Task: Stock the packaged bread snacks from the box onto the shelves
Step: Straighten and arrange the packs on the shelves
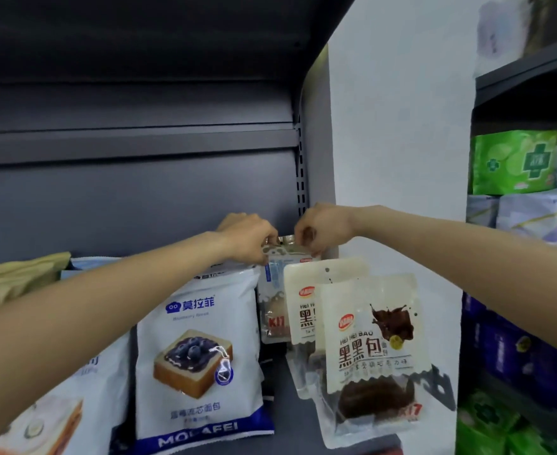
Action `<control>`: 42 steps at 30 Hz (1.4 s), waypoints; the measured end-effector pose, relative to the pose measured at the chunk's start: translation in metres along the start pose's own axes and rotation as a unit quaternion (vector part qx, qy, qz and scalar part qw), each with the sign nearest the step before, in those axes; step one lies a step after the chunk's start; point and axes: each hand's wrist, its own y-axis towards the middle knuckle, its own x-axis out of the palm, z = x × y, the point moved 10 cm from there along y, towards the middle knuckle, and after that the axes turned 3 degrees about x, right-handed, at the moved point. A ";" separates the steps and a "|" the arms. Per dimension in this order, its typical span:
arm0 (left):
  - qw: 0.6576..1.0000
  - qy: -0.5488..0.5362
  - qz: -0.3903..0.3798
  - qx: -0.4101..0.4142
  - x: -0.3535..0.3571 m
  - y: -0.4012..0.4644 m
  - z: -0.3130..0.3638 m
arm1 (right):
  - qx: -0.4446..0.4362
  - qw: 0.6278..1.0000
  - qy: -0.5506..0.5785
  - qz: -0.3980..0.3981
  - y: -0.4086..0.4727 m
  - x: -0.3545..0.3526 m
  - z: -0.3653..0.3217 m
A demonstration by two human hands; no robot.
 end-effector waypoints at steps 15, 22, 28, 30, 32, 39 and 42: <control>0.947 -0.303 -0.018 0.109 -0.042 -0.047 0.047 | -0.026 0.948 0.313 -0.059 -0.106 0.003 0.026; 0.977 -0.166 -0.037 0.127 -0.023 -0.053 0.073 | -0.014 0.977 0.212 0.007 -0.083 0.019 0.018; 0.979 -0.172 -0.033 0.108 -0.018 -0.065 0.055 | 0.028 0.959 0.283 -0.009 -0.083 0.018 0.010; 0.979 -0.173 -0.026 0.106 -0.017 -0.065 0.056 | 0.073 0.927 0.365 0.046 -0.097 -0.003 0.023; 0.978 -0.180 -0.018 0.108 -0.018 -0.065 0.057 | 0.053 0.919 0.382 0.086 -0.122 -0.021 0.026; 0.954 -0.268 -0.025 0.133 -0.019 -0.070 0.056 | 0.006 0.955 0.297 -0.010 -0.177 0.017 -0.009; 0.949 -0.285 -0.006 0.134 -0.018 -0.069 0.056 | 0.017 0.936 0.352 -0.001 -0.170 0.021 -0.021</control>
